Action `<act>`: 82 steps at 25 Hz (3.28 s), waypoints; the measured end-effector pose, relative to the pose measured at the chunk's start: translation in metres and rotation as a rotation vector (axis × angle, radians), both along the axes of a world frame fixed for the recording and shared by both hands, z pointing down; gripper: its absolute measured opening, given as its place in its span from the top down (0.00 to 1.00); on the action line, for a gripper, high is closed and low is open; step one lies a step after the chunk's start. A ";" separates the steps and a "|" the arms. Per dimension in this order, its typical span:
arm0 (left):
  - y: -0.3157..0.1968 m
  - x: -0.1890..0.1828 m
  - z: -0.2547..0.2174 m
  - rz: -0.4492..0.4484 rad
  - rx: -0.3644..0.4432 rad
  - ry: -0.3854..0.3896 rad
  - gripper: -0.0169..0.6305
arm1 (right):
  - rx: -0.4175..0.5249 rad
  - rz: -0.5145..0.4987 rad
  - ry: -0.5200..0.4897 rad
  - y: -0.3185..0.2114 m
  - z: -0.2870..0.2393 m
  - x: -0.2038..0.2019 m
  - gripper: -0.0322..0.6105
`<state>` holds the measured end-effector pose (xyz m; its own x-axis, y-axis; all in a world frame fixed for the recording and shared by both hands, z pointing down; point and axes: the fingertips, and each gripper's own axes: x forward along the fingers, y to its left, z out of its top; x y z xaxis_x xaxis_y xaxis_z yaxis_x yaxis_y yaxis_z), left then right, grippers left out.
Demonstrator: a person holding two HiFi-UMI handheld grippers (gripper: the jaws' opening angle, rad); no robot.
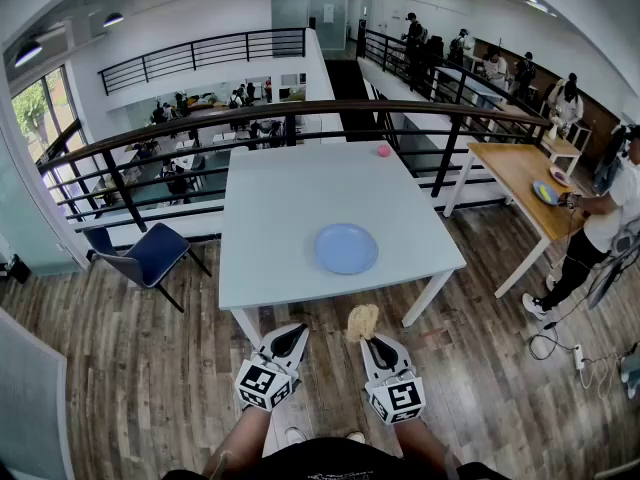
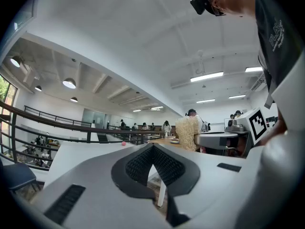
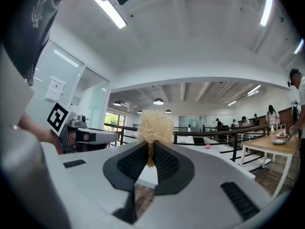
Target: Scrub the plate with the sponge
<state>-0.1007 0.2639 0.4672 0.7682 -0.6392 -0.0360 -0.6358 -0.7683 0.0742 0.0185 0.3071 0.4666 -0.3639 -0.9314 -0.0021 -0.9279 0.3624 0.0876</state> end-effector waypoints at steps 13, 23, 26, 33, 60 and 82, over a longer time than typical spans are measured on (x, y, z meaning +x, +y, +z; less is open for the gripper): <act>-0.003 -0.013 0.003 -0.022 0.002 0.001 0.97 | -0.013 0.001 -0.010 -0.007 0.005 -0.006 0.88; -0.006 -0.034 0.009 -0.034 -0.007 0.002 0.97 | -0.004 0.028 -0.062 -0.010 0.001 -0.021 0.88; -0.006 -0.045 0.011 -0.026 -0.005 0.005 0.97 | -0.013 0.034 -0.076 -0.011 0.003 -0.030 0.88; -0.001 -0.072 0.012 -0.007 -0.009 0.015 0.97 | -0.066 0.074 -0.124 -0.016 0.012 -0.053 0.88; -0.082 -0.068 0.020 -0.041 -0.025 0.013 0.97 | -0.066 0.034 -0.104 -0.115 0.015 -0.057 0.88; -0.218 0.054 0.025 -0.044 -0.061 -0.056 0.97 | -0.077 -0.002 -0.114 -0.257 0.016 0.068 0.88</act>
